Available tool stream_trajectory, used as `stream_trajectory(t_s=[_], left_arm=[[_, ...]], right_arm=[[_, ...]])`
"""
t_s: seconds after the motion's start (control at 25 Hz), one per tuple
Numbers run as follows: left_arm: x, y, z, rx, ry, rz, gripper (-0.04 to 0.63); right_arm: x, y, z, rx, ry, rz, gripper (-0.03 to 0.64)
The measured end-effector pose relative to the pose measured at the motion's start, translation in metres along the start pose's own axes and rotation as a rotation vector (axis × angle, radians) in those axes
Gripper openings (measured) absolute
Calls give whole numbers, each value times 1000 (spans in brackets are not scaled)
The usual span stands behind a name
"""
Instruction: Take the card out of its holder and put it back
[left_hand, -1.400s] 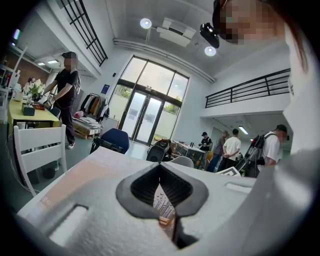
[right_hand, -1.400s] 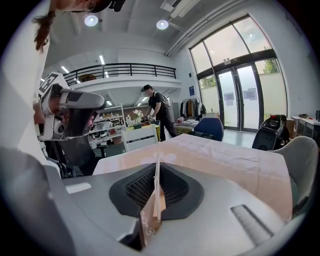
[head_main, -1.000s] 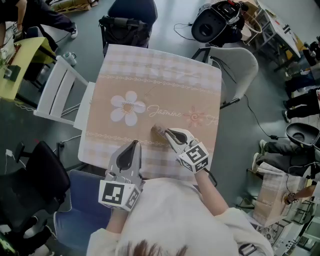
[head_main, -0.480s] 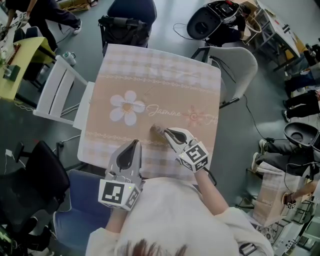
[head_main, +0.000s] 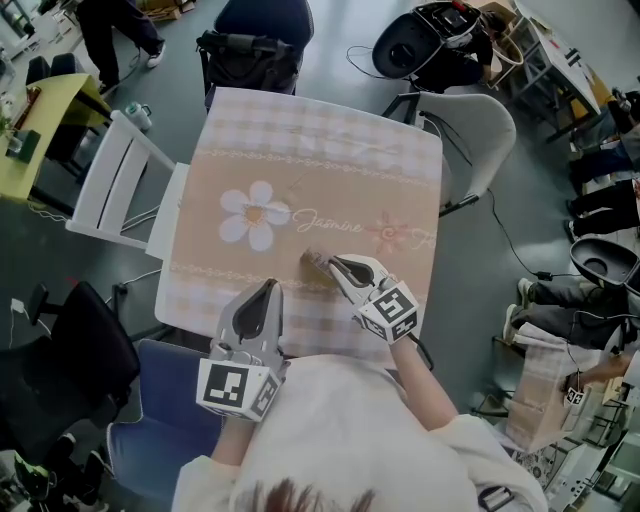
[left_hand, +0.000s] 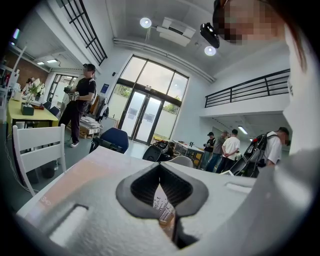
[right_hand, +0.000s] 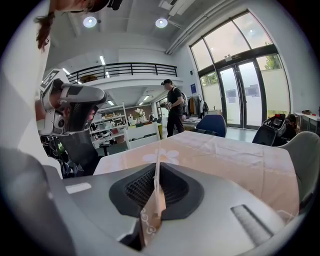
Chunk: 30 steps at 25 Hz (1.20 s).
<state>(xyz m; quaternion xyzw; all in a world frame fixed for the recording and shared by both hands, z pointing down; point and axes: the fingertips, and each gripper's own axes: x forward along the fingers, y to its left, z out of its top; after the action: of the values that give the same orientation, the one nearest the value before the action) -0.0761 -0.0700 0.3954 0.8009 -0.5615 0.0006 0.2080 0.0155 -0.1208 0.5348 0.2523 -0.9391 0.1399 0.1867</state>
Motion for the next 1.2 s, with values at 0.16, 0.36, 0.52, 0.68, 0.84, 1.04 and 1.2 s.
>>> stream_trajectory(t_s=[0.16, 0.36, 0.52, 0.68, 0.84, 1.04, 1.2], left_arm=[[0, 1, 0, -4, -2, -1, 5], [1, 1, 0, 1, -2, -3, 5], [0, 1, -1, -8, -2, 2, 5], [-1, 1, -1, -8, -3, 1, 5], [-2, 2, -1, -9, -8, 3, 5], [-2, 2, -2, -10, -12, 5, 5], [-2, 2, -1, -10, -12, 5, 5]], right_arm=[[1, -1, -4, 6, -9, 5, 14], [2, -3, -5, 15, -14, 3, 14], [1, -2, -4, 15, -17, 0, 14], [1, -3, -4, 21, -19, 1, 14], [1, -3, -5, 24, -20, 0, 14], [2, -4, -5, 24, -21, -1, 15], [1, -5, -6, 24, -20, -2, 15]])
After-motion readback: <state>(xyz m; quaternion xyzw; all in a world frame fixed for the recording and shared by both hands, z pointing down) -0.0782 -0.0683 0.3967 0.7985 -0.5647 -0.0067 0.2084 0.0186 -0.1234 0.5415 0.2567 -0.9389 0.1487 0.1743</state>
